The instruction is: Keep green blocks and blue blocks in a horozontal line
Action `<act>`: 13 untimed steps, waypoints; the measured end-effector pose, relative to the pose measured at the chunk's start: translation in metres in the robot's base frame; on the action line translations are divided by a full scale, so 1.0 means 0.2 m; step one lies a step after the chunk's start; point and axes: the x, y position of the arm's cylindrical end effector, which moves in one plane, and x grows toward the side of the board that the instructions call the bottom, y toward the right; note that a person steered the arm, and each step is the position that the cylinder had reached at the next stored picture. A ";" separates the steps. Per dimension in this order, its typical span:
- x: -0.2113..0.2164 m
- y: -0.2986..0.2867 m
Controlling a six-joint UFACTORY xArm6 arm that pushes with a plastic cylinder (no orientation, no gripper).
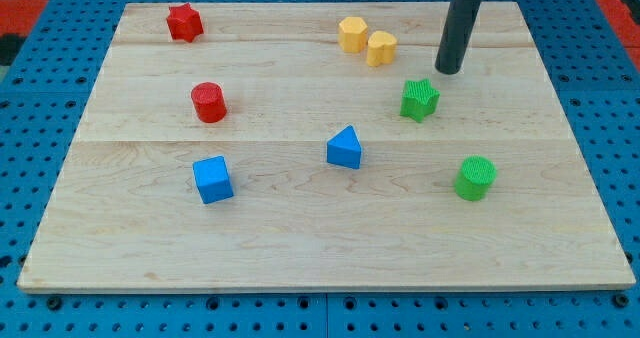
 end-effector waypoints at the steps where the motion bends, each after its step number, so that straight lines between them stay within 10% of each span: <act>1: -0.18 -0.19; 3: -0.02 0.23; 5: 0.05 -0.20; 7: 0.56 0.08; 8: 0.37 0.06; 13: 0.64 -0.96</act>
